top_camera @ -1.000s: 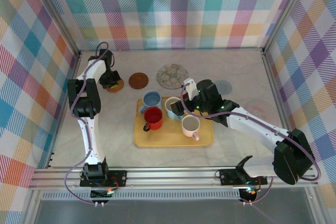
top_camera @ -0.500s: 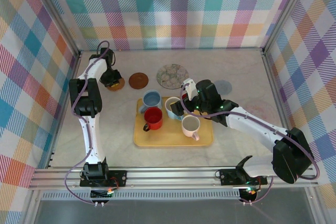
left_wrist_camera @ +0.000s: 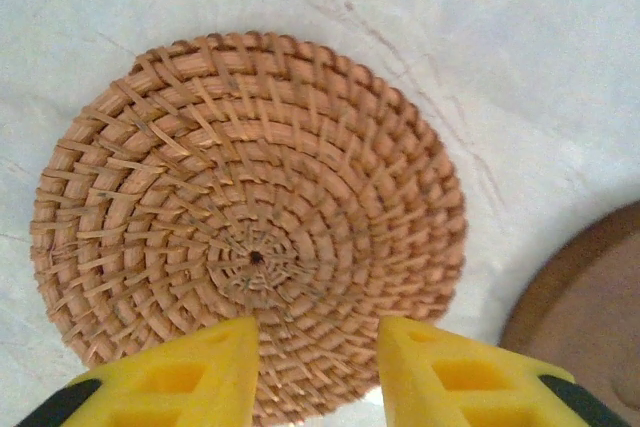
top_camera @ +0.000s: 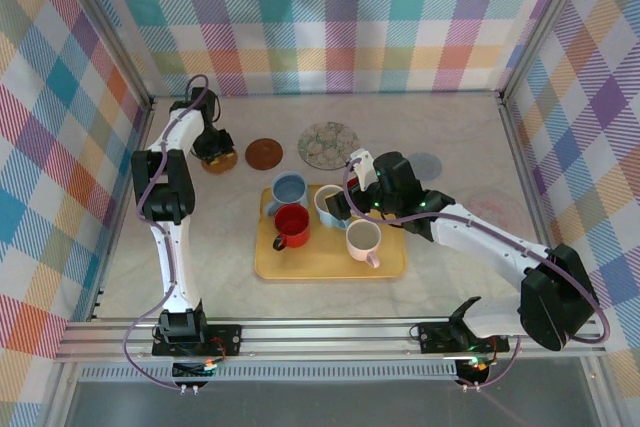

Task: Place the cup by the coaster

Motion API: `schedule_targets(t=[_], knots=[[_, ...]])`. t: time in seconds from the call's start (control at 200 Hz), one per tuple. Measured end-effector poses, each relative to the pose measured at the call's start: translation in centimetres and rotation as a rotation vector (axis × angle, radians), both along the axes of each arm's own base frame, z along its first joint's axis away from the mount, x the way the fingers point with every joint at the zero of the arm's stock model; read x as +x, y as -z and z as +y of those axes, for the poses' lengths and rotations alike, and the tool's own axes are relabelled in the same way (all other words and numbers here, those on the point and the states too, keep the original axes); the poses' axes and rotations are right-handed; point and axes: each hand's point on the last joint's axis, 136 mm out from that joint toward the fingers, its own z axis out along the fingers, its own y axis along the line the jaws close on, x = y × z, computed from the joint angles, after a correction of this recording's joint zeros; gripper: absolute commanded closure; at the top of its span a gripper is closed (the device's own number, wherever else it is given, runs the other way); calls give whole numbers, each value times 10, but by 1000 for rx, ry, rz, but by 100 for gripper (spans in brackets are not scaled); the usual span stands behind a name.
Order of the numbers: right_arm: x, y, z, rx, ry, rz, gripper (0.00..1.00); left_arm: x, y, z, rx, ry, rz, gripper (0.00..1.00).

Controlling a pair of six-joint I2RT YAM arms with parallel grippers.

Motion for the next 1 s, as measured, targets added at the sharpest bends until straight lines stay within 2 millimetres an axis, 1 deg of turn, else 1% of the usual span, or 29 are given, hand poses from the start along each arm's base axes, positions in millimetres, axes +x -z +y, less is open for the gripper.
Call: schedule_targets(t=[0.07, 0.14, 0.21, 0.33, 0.435, 0.485, 0.59, 0.66, 0.795, 0.865, 1.0], knots=[[-1, -3, -1, 2, 0, -4, 1, 4, -14, -3, -15, 4, -29, 52], [-2, -6, -2, 2, -1, -10, 1, 8, -34, -8, -39, 16, -76, 47], [-3, -12, -4, -1, 4, -16, 1, 10, -62, -15, -64, 38, -133, 43], [0, -26, -7, -1, 17, -30, 1, 8, -114, -31, -95, 96, -239, 32], [3, -41, -13, 7, 36, -48, 1, 1, -161, -51, -111, 174, -341, 22], [4, -47, -16, 8, 43, -49, 1, -4, -182, -62, -115, 221, -393, 15], [7, -57, -23, 3, 63, -44, 1, -23, -218, -85, -123, 310, -479, 4], [10, -61, -30, -8, 86, -40, 1, -38, -233, -98, -129, 361, -520, 0], [17, -65, -47, -43, 153, -25, 1, -68, -249, -117, -153, 429, -583, 0], [21, -69, -58, -60, 197, -21, 1, -81, -252, -126, -162, 463, -612, 0], [33, -78, -80, -86, 287, 5, 0, -104, -252, -141, -171, 521, -662, 0]])
